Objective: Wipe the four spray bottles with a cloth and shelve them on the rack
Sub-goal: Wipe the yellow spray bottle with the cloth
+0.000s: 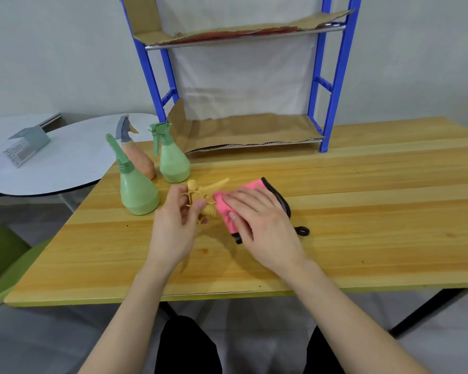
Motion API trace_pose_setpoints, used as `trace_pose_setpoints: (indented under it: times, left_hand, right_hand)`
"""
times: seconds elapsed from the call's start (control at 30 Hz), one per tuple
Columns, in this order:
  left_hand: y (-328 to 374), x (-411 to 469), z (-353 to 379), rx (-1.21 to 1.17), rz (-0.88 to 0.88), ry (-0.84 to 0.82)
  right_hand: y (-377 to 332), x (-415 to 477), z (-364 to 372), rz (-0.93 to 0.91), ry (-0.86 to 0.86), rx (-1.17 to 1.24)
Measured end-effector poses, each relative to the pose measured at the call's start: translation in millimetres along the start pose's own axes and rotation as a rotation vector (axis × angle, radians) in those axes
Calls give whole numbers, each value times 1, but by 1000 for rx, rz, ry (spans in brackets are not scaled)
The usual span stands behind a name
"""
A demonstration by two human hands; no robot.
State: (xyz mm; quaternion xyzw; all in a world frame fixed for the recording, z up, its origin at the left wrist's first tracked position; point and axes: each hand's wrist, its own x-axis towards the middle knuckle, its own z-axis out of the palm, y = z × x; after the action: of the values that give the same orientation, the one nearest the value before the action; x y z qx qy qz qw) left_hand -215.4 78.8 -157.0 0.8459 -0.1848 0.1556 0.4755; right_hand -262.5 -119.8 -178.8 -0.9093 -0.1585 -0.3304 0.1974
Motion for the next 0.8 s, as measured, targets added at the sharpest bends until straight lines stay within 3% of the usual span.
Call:
trace_pose_setpoints:
  times: [0.03, 0.17, 0.33, 0.37, 0.5, 0.53, 0.63, 0.67, 0.8]
  left_hand:
    - [1, 1, -2, -19, -36, 3]
    - [7, -1, -4, -24, -131, 21]
    - [18, -1, 6, -22, -137, 33]
    - [18, -1, 5, -48, -174, 23]
    - [16, -1, 5, -87, -267, 15]
    - [17, 0, 6, -77, -269, 25]
    - [16, 5, 7, -68, -281, 11]
    - [13, 6, 5, -129, -306, -16]
    - [11, 7, -3, -193, -347, 21]
  right_hand:
    - [6, -2, -3, 10, 14, 31]
    - [14, -3, -14, 450, 177, 102]
    - [-14, -7, 11, 9, 69, 20]
    - [-6, -6, 7, 39, 105, 41]
    - [12, -4, -6, 481, 241, 95]
    - [7, -2, -2, 430, 212, 69]
    - [-5, -7, 11, 51, 96, 40]
    - [1, -9, 10, 71, 113, 65]
    - [33, -15, -14, 629, 238, 180]
